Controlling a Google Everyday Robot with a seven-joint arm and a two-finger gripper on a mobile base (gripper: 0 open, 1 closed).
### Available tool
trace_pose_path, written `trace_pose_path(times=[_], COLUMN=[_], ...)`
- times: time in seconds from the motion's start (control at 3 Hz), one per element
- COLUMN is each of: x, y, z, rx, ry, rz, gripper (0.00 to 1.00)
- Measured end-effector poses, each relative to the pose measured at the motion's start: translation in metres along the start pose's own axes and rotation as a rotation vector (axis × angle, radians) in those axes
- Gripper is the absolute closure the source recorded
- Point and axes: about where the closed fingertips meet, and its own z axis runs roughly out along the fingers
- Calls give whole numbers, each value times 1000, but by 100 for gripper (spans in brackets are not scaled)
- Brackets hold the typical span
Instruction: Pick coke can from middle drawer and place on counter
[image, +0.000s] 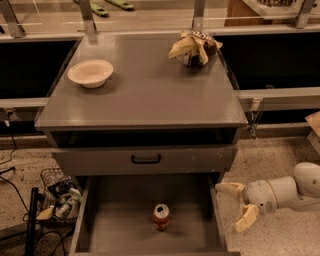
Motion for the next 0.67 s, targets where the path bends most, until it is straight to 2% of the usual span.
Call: trace_pose_path(times=[0.33, 0.67], x=[18, 17], y=[-19, -19], z=[24, 42], rx=[17, -6], ry=[-44, -52], rz=[45, 35], gripper=[0, 0])
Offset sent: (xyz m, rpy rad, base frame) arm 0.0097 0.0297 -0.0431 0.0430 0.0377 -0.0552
